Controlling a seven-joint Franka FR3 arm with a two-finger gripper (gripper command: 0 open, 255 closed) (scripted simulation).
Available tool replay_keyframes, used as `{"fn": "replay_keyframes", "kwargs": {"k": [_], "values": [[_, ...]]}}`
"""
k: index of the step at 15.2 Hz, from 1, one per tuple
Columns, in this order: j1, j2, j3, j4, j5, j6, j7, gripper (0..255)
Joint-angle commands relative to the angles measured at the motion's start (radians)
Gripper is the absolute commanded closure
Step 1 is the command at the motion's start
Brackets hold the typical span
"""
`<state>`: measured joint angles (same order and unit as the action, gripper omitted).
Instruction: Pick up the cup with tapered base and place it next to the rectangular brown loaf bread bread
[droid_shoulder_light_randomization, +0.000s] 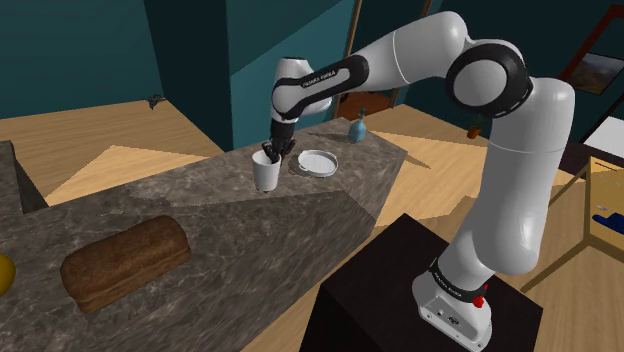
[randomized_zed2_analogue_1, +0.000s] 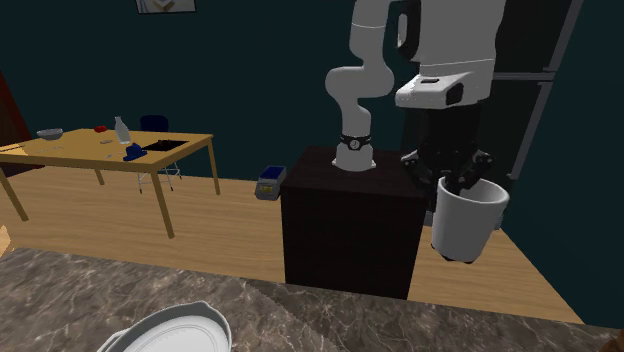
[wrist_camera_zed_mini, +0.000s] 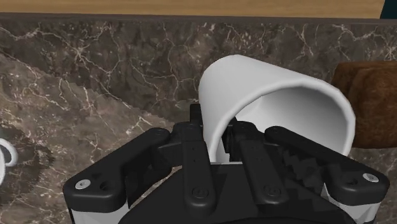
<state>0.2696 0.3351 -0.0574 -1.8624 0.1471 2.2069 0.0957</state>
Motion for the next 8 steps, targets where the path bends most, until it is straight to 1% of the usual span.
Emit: {"fn": "replay_keyframes", "kwargs": {"k": [1, 8], "values": [[0.032, 0.019, 0.014, 0.027, -0.006, -0.003, 0.052, 255], [0.134, 0.090, 0.053, 0.133, -0.029, -0.023, 0.206, 255]]}}
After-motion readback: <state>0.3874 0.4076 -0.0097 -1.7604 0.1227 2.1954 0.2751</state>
